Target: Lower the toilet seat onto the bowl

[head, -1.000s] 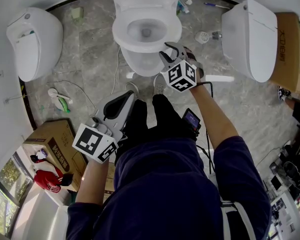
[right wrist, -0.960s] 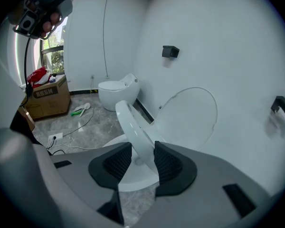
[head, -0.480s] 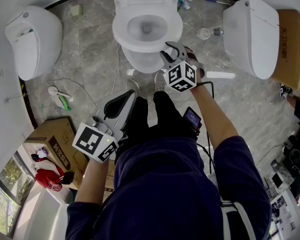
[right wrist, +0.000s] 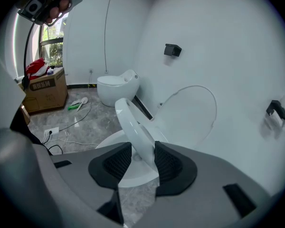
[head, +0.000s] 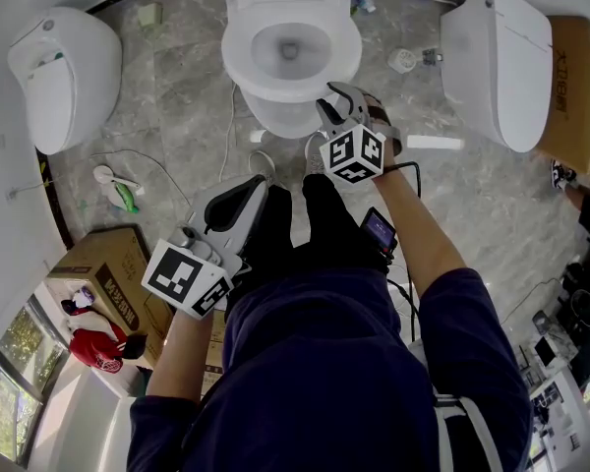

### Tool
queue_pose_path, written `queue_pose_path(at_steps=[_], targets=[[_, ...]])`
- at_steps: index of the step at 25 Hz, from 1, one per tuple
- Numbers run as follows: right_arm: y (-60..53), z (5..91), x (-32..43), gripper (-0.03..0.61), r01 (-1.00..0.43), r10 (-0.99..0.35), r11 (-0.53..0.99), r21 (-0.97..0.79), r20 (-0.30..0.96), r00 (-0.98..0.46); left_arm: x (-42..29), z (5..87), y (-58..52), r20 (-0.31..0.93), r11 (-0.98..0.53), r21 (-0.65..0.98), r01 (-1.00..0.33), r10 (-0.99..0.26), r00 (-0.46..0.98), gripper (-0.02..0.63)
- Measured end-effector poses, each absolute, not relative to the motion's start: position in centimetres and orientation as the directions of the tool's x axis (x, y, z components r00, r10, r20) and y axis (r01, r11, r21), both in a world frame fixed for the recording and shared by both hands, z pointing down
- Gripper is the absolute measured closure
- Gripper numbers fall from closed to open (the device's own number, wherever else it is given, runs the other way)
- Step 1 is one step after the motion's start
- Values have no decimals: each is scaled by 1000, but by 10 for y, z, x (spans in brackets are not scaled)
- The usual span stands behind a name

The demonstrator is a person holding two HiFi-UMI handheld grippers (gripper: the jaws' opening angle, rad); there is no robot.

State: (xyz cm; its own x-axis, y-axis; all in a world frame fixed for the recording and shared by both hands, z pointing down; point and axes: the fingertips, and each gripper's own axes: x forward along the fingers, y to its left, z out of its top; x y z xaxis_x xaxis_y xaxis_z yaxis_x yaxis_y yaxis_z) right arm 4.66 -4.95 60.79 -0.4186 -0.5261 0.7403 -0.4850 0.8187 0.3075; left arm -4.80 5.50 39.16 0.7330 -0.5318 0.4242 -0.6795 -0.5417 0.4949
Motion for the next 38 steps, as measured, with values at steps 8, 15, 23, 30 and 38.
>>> queue_pose_path(at_steps=[8, 15, 23, 30, 38], targets=[[-37, 615, 42, 433, -491, -484, 835, 250, 758, -437, -49, 395, 55, 423, -542, 501, -674, -526, 738, 617], [-30, 622, 44, 431, -506, -470, 833, 223, 767, -436, -49, 397, 55, 425, -536, 508, -674, -525, 738, 617], [-21, 631, 44, 419, -510, -457, 835, 207, 777, -433, -51, 402, 55, 424, -532, 518, -669, -520, 742, 617], [-14, 640, 45, 414, -508, -443, 839, 196, 787, -428, -48, 407, 56, 428, -531, 526, -664, -510, 747, 617], [-7, 650, 46, 414, -503, -414, 848, 169, 803, -428, -48, 410, 57, 429, -530, 530, -662, -506, 748, 617]])
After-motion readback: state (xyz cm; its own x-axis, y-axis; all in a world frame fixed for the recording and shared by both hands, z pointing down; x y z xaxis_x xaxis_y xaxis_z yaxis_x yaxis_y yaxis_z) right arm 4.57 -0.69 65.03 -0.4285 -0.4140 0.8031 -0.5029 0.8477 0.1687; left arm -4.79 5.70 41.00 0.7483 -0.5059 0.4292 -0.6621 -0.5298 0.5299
